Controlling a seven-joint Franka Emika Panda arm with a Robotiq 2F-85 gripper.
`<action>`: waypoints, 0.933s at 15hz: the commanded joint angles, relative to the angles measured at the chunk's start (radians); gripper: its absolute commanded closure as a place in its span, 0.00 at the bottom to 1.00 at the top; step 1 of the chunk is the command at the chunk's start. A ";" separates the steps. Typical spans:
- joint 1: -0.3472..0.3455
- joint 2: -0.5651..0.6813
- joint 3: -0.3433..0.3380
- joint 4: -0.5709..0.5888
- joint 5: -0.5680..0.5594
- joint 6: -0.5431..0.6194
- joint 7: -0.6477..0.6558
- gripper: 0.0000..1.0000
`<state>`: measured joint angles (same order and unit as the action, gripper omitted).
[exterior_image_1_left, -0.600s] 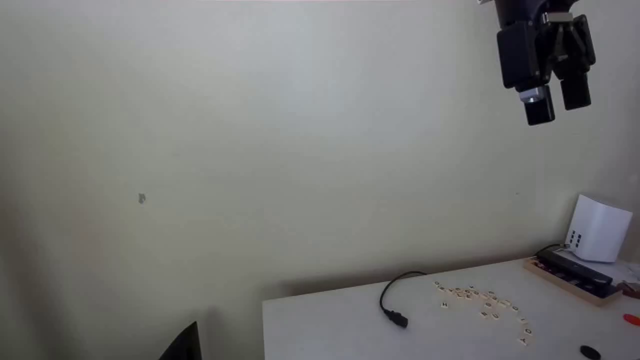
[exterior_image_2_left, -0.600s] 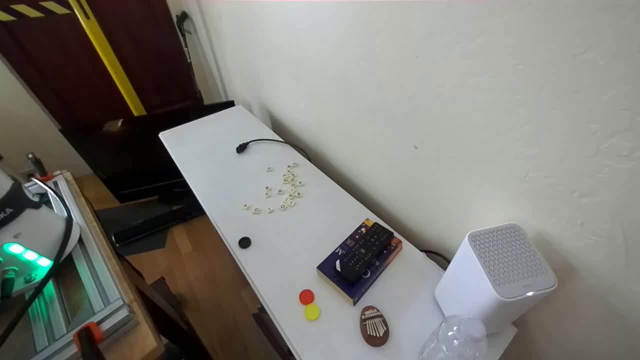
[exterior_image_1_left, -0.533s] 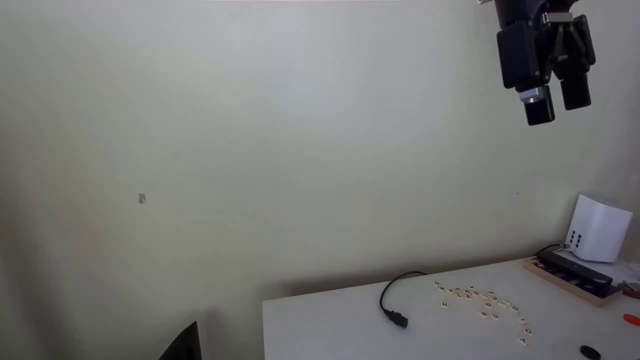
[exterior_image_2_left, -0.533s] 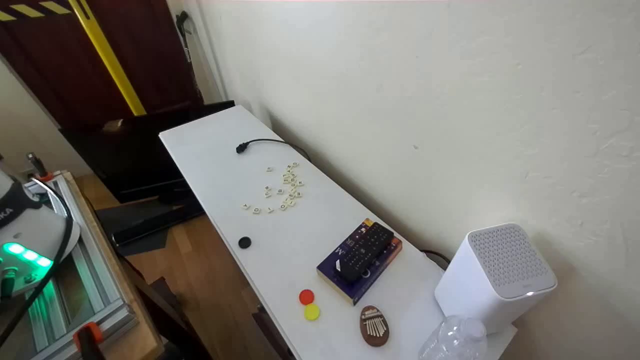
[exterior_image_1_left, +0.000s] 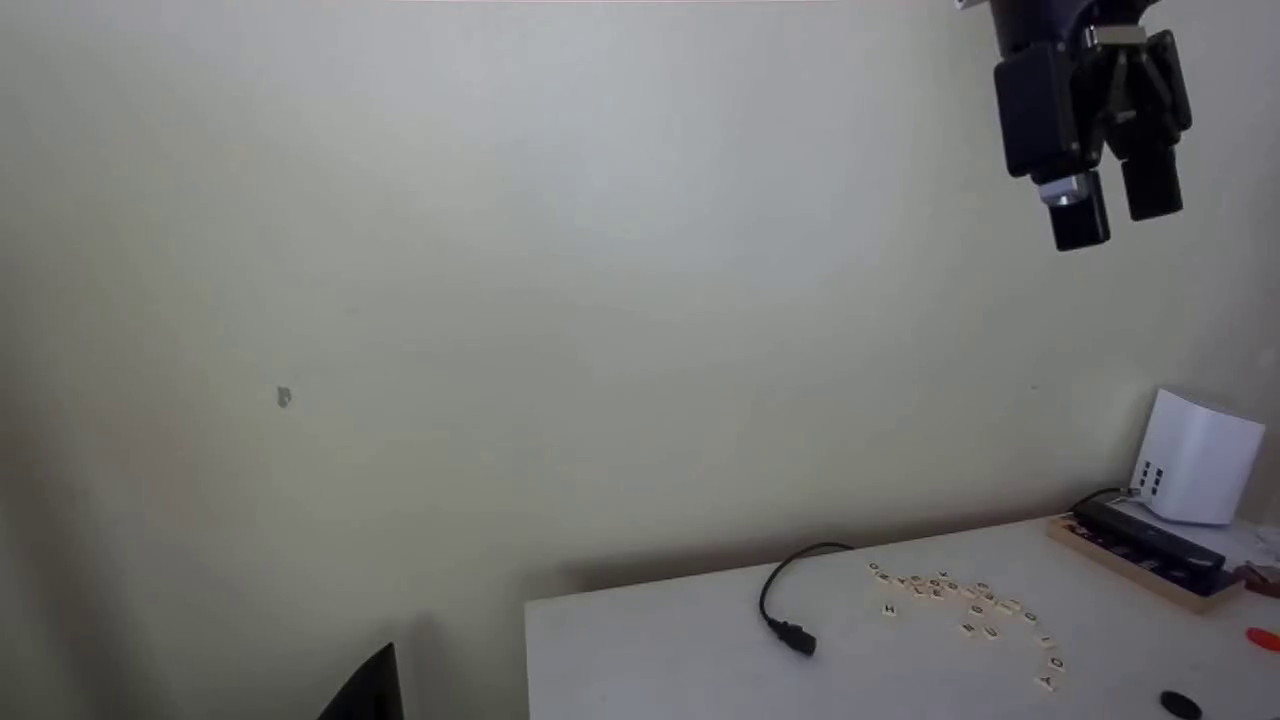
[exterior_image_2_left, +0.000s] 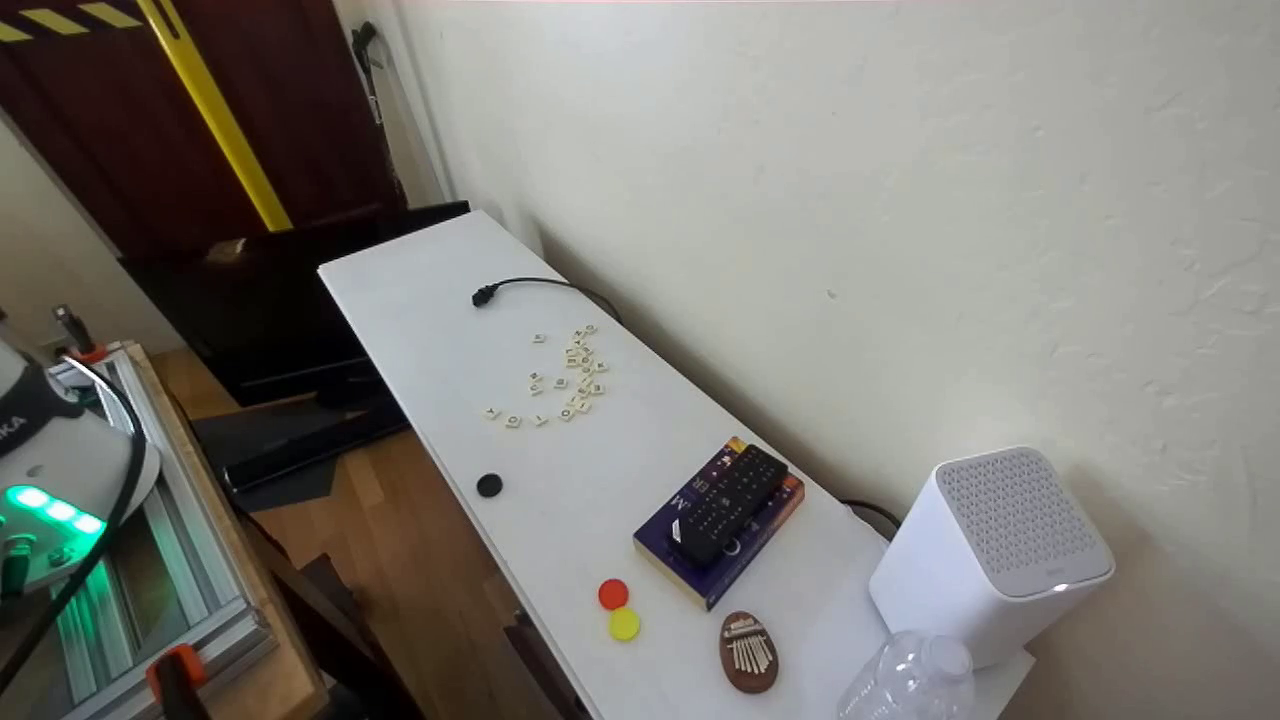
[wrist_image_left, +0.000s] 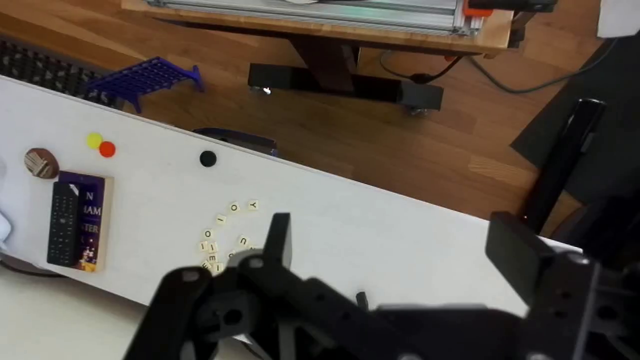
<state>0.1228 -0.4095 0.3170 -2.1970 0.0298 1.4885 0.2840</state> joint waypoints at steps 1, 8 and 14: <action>0.001 0.007 -0.058 -0.040 0.032 0.032 0.001 0.00; -0.023 -0.012 -0.167 -0.214 0.036 0.316 -0.061 0.00; -0.025 0.055 -0.191 -0.312 0.034 0.622 -0.087 0.00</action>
<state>0.1011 -0.3873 0.1298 -2.4746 0.0507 2.0059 0.2233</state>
